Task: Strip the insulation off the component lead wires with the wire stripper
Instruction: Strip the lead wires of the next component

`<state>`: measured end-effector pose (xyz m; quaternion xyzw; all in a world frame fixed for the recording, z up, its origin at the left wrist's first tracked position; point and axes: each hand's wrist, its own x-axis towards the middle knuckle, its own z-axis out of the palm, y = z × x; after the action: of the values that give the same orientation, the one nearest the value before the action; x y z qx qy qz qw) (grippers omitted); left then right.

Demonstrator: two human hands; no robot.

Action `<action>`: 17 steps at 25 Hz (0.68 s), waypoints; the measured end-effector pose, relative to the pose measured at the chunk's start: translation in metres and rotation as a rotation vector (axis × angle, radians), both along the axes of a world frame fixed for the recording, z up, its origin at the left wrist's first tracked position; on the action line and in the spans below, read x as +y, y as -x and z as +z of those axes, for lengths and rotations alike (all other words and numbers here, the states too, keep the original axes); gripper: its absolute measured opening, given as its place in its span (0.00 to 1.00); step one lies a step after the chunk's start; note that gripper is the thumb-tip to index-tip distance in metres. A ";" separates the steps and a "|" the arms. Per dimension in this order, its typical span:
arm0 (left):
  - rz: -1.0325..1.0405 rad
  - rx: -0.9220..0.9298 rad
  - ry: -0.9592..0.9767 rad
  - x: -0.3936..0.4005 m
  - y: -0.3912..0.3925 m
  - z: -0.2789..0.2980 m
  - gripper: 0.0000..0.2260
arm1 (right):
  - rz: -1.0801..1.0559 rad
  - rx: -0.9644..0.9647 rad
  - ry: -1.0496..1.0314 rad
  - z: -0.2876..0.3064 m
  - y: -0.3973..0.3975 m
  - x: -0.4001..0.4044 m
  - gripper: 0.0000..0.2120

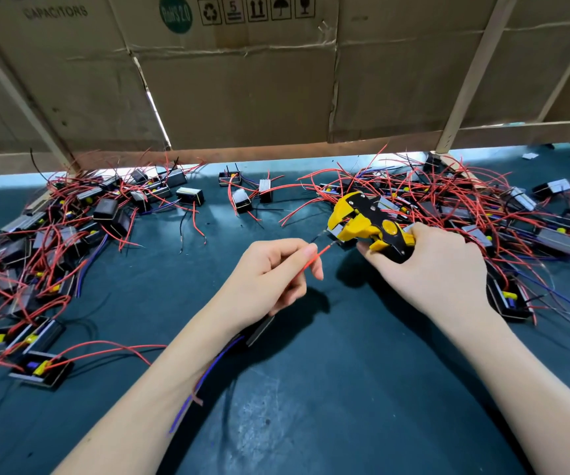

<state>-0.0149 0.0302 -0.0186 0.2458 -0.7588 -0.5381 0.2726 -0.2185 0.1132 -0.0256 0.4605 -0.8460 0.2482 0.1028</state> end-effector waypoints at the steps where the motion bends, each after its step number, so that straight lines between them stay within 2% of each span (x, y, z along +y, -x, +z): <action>1: -0.026 -0.011 -0.004 0.001 0.001 -0.001 0.16 | -0.001 0.039 0.006 -0.001 -0.001 -0.001 0.29; 7: -0.013 -0.030 -0.021 0.003 0.004 -0.003 0.17 | 0.028 0.201 0.046 -0.006 -0.005 -0.003 0.29; 17: 0.070 -0.007 -0.008 0.007 0.007 -0.003 0.18 | 0.042 0.243 0.048 -0.007 -0.004 -0.003 0.27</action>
<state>-0.0222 0.0371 -0.0218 0.2752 -0.7485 -0.5303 0.2878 -0.2142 0.1098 -0.0325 0.5021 -0.8113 0.2130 0.2103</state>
